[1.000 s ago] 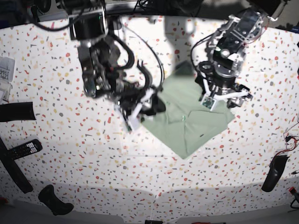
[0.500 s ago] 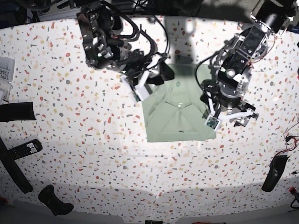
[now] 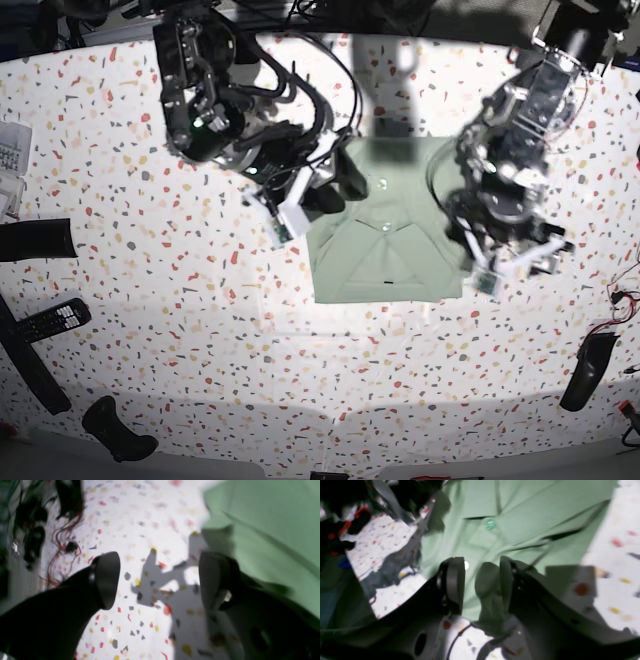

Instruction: Fold the T-shirt properly

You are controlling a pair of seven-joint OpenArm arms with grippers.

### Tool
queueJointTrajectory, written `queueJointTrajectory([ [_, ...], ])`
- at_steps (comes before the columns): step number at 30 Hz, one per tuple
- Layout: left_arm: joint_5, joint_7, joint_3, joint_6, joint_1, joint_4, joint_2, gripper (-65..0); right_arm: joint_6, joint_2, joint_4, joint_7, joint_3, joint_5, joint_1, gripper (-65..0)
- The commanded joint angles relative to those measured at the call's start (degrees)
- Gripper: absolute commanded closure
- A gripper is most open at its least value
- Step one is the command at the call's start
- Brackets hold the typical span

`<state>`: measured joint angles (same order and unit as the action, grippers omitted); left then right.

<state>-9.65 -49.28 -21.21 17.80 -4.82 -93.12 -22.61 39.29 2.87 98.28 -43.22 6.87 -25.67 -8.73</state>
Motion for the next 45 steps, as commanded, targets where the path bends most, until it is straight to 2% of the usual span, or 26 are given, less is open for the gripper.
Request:
queueJointTrajectory([
  [1, 0.61, 1.42, 3.23, 0.74, -1.22, -1.38, -0.37, -45.0, 0.71, -0.02, 1.55, 1.16, -0.92, -1.33, 0.42, -22.6],
  [3, 5.14, 1.40, 9.05, -1.25, -1.20, -2.29, -0.11, -45.0, 0.71, -0.02, 2.03, 1.14, -3.21, -1.38, 0.00, -22.6],
  [5, 10.97, 1.38, 14.38, -5.42, -1.01, -3.45, -0.11, -45.0, 0.71, 0.00, 2.56, 0.76, -5.75, -1.42, -0.74, -22.6],
  [7, 17.38, 1.49, 18.99, -9.73, -0.59, -4.87, -0.11, -45.0, 0.71, 0.02, 3.43, -1.84, -8.00, -1.84, -1.62, -22.6],
  [10, 24.59, 4.85, 24.68, -15.39, 1.70, -8.22, -0.11, -44.9, 0.71, 1.73, 5.62, -4.13, -10.25, -5.53, -3.80, -22.6],
  [13, 26.51, 5.22, 28.74, -20.90, 5.22, -12.48, -0.13, -44.6, 0.71, 4.57, 8.57, -3.93, -11.54, -6.45, -6.82, -22.5],
  [17, 26.69, 5.11, 32.11, -23.91, 12.46, -17.64, -0.11, -44.6, 0.71, 7.58, 12.13, -3.91, -13.97, -6.49, -11.85, -22.4],
  [23, 26.71, 5.25, 36.57, -23.82, 26.80, -26.95, -0.11, -44.6, 0.71, 8.55, 19.04, -3.91, -21.11, -6.62, -21.94, -22.4],
  [29, 26.73, 3.52, 45.11, -23.34, 38.38, -37.88, -0.11, -44.6, 0.71, 8.55, 24.68, -5.33, -31.26, -12.72, -32.41, -22.4],
  [34, 29.29, 3.30, 49.31, -23.39, 48.11, -39.30, -0.11, -44.6, 0.71, 8.55, 26.77, -7.21, -37.57, -16.22, -41.00, -22.4],
  [40, 29.24, 2.69, 49.68, -23.41, 59.36, -39.30, -0.11, -44.6, 0.71, 8.55, 26.77, -7.23, -41.79, -16.17, -50.47, -22.4],
  [45, 29.27, 2.73, 49.66, -24.04, 68.89, -38.69, -0.11, -44.6, 0.71, 8.55, 26.73, -7.28, -41.33, -16.11, -59.25, -22.4],
])
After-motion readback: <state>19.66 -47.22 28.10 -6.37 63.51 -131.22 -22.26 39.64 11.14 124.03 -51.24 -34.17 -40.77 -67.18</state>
